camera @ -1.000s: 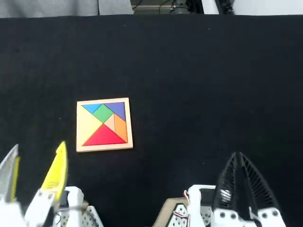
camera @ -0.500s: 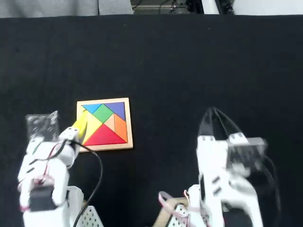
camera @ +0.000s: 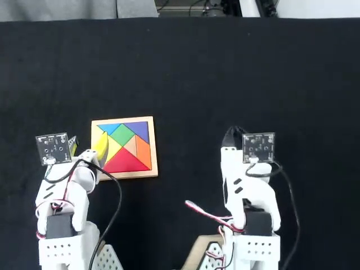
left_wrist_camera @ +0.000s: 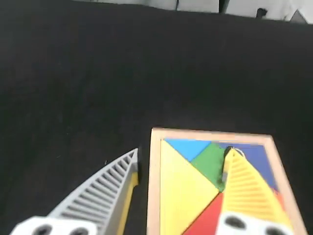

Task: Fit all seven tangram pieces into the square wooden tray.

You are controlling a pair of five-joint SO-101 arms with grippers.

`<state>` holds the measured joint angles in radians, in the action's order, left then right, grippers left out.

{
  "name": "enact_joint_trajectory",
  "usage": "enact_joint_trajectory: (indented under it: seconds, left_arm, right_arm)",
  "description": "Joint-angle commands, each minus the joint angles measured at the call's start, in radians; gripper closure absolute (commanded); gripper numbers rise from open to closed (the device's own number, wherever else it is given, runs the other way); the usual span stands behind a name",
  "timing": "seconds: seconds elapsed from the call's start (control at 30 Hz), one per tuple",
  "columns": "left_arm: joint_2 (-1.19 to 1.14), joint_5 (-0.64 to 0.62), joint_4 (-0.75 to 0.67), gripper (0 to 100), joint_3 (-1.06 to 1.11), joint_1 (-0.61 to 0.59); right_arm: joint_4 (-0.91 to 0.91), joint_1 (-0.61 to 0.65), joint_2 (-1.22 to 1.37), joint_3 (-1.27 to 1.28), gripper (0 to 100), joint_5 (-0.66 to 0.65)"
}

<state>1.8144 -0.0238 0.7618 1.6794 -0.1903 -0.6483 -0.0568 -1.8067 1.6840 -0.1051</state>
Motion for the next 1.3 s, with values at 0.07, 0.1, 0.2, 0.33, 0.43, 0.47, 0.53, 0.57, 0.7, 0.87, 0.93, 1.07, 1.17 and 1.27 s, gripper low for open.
enact_joint_trajectory:
  seconds: [0.07, 0.1, 0.2, 0.33, 0.43, 0.47, 0.53, 0.57, 0.7, 0.87, 0.93, 1.07, 1.17, 1.27]
  left_arm:
    - [0.006, -0.012, 0.055, 72, 0.021, -0.134]
    - [0.006, -0.015, 0.072, 74, 0.021, -0.148]
    - [0.006, -0.011, 0.144, 87, 0.021, -0.163]
    - [0.006, 0.055, 0.170, 95, 0.021, -0.140]
    - [0.006, 0.107, 0.173, 97, 0.021, -0.136]
    - [0.006, 0.114, 0.181, 97, 0.021, -0.136]
    - [0.006, 0.117, 0.233, 97, 0.021, -0.133]
    - [0.006, 0.117, 0.262, 97, 0.021, -0.131]
    - [0.006, 0.117, 0.330, 97, 0.021, -0.133]
    - [0.006, 0.115, 0.500, 97, 0.021, -0.131]
    - [0.008, 0.110, 0.508, 97, 0.021, -0.131]
    - [0.006, 0.109, 0.509, 97, 0.021, -0.137]
    - [0.006, 0.112, 0.509, 97, 0.021, -0.130]
    - [0.006, 0.110, 0.509, 97, 0.021, -0.130]
  right_arm:
    - [-0.121, -0.005, -0.087, 0.001, 98.3, 0.009]
    - [-0.143, -0.005, -0.087, 0.001, 98.3, 0.009]
    - [-0.210, -0.003, -0.087, 0.001, 98.6, 0.009]
    - [-0.279, -0.006, -0.087, 0.001, 98.7, 0.011]
    - [-0.354, -0.005, -0.087, 0.001, 98.7, 0.071]
    - [-0.382, -0.005, -0.087, 0.001, 98.7, 0.115]
    - [-0.440, -0.006, -0.087, 0.001, 98.7, 0.213]
    - [-0.470, -0.005, -0.085, 0.001, 98.7, 0.244]
    - [-0.529, -0.012, -0.082, 0.001, 98.7, 0.242]
    - [-0.631, -0.006, -0.085, 0.001, 98.7, 0.141]
    - [-0.658, -0.005, -0.087, 0.001, 98.7, 0.115]
    - [-0.655, -0.009, -0.082, 0.001, 98.7, 0.066]
    - [-0.655, -0.005, -0.082, 0.001, 98.7, 0.028]
    - [-0.655, -0.005, -0.082, 0.001, 98.7, 0.026]
